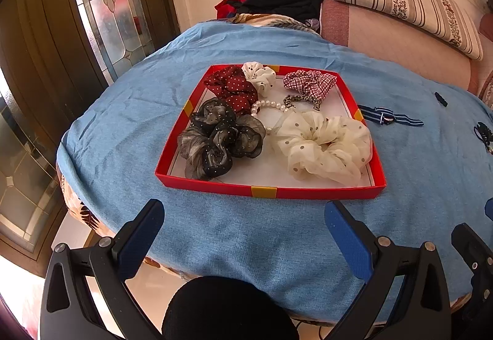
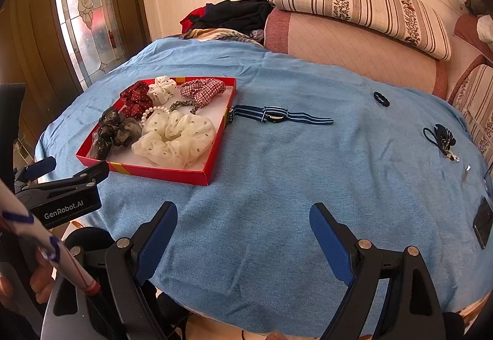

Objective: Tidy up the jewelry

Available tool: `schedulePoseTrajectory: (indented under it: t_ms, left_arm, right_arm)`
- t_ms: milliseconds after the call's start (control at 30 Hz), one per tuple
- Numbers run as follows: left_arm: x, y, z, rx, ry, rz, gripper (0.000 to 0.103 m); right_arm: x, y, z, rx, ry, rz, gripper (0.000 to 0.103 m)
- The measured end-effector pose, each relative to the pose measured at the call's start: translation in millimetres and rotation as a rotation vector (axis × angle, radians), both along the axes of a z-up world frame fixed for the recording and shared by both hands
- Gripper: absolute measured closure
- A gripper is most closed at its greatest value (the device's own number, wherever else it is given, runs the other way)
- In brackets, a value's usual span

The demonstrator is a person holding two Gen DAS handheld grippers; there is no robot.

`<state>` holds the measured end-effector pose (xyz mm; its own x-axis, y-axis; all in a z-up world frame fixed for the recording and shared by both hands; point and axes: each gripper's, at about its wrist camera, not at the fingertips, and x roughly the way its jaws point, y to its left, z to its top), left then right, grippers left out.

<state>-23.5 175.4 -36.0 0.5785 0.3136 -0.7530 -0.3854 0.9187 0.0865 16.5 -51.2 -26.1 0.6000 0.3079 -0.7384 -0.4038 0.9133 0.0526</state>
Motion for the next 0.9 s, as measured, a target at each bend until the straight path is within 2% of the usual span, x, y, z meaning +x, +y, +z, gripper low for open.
schedulePoseTrajectory:
  t_ms: [900]
  left_arm:
    - [0.3, 2.8, -0.8, -0.005, 0.007, 0.014, 0.000]
  right_arm:
    - [-0.2, -1.2, -0.9, 0.003, 0.002, -0.004, 0.012]
